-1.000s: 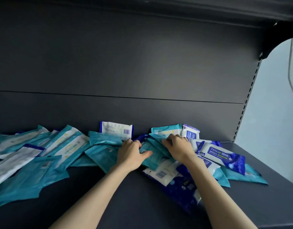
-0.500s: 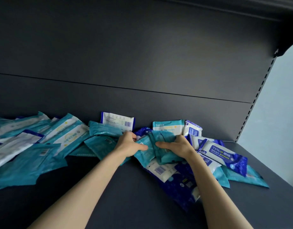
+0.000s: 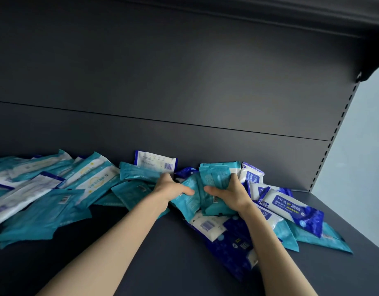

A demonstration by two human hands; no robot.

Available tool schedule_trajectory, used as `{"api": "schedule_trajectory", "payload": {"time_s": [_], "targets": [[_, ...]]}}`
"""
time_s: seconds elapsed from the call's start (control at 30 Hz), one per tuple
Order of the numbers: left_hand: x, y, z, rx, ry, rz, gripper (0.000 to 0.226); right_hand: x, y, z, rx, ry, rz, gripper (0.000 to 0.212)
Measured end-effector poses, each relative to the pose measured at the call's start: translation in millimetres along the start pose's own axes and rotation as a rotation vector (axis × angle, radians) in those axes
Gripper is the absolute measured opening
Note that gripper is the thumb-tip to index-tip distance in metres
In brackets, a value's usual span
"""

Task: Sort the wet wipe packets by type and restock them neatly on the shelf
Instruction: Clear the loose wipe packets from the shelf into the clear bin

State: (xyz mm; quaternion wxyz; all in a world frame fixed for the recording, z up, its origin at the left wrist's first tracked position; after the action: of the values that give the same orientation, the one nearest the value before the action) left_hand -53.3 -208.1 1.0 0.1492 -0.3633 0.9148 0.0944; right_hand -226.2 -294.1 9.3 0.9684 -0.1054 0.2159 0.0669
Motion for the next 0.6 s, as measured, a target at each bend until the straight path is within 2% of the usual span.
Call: {"api": "schedule_trajectory", "payload": {"time_s": [0.1, 0.17, 0.23, 0.43, 0.6], "targets": [[-2.4, 5.2, -3.6, -0.004, 0.117, 0.036, 0.041, -3.7, 2.7, 7.7, -0.064, -0.065, -0.045, 0.059], [-9.6, 14.2, -7.9, 0.041, 0.140, 0.045, 0.022, -7.0, 7.3, 14.9, -0.094, -0.116, -0.078, 0.057], [-21.4, 24.8, -11.0, 0.088, 0.151, 0.032, 0.014, -7.1, 13.4, 23.2, -0.097, -0.221, -0.065, 0.054], [-74.3, 68.2, -16.0, 0.226, 0.392, -0.033, 0.021, -3.6, 59.8, 67.3, -0.020, -0.543, 0.068, 0.037], [-152.1, 123.7, -5.0, 0.303, 0.585, -0.123, 0.035, 11.6, 132.4, 107.4, -0.041, -0.706, 0.142, 0.044]]}}
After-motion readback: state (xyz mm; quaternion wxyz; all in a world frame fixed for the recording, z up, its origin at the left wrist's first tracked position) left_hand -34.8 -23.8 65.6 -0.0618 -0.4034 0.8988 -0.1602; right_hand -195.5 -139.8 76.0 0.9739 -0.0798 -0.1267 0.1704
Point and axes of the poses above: each hand's wrist, its own y-axis away from the middle knuckle, its own x-axis out of the palm, z = x × y, the point moved 7 cm from there along -y, towards the middle knuckle, and after that the axes turned 13 degrees about -z, right-handed, at the moved point
